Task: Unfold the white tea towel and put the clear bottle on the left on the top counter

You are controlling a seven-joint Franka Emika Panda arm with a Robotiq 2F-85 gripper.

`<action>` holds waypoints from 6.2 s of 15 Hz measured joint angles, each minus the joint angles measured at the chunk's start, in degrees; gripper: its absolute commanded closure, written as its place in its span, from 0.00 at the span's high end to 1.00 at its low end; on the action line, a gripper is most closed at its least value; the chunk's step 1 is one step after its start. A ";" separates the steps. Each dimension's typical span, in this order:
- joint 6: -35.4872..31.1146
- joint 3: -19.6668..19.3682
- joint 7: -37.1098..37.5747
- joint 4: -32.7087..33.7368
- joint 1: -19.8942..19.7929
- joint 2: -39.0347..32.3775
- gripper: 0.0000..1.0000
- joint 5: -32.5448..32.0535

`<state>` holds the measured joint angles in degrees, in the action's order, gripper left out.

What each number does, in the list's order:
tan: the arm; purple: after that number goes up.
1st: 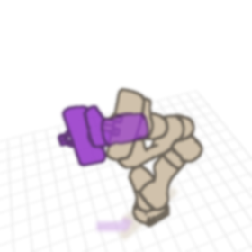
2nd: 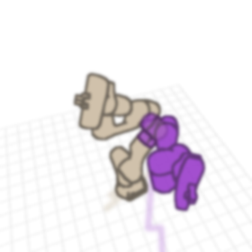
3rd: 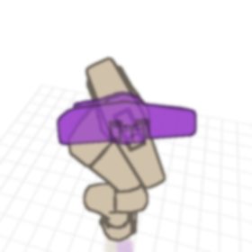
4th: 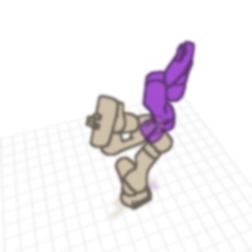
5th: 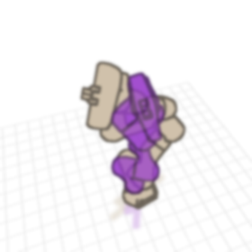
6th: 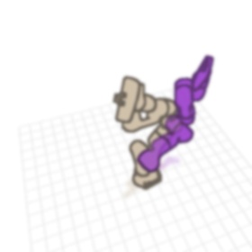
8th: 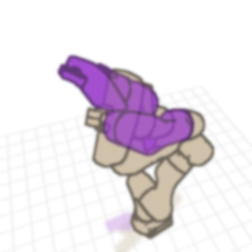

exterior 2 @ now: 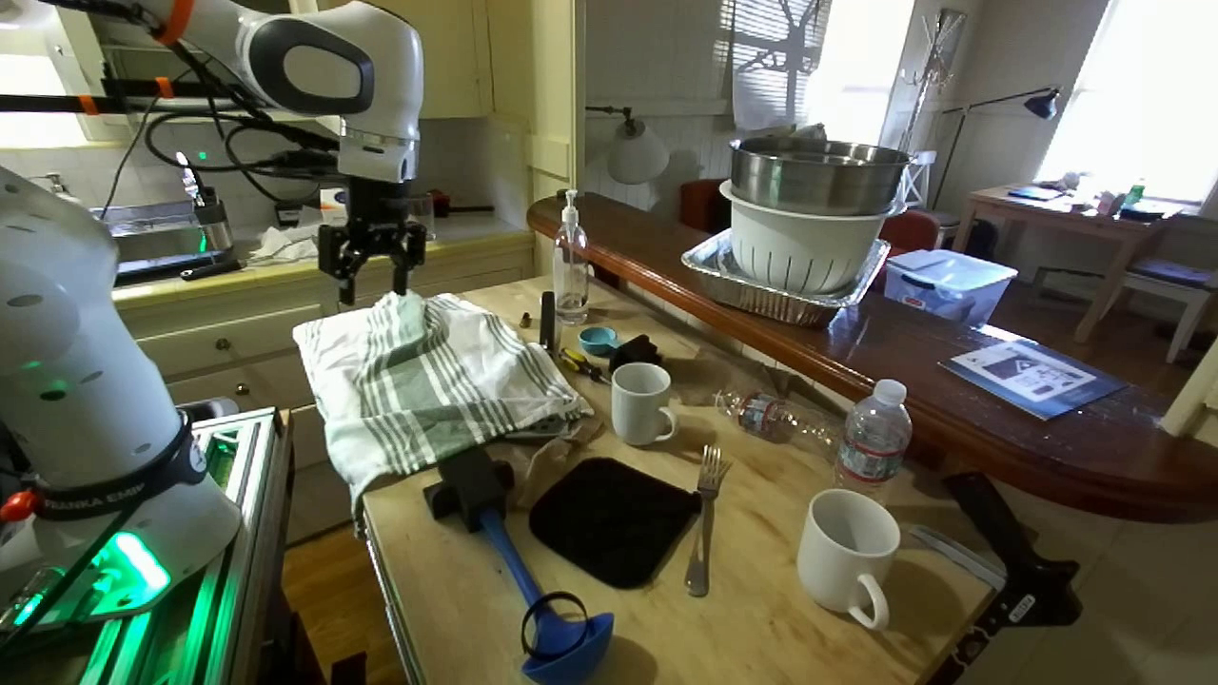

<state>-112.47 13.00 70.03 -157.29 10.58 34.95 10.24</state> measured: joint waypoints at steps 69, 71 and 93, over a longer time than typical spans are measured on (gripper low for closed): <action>-40.23 -12.26 -42.40 33.14 14.43 -58.59 1.00 -17.27; -36.49 -11.48 -41.14 31.97 14.24 -56.13 1.00 -16.15; -48.43 -3.67 -36.24 24.35 9.63 -35.03 1.00 -44.27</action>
<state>-160.90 9.32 33.79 -132.93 20.21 -0.08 -34.03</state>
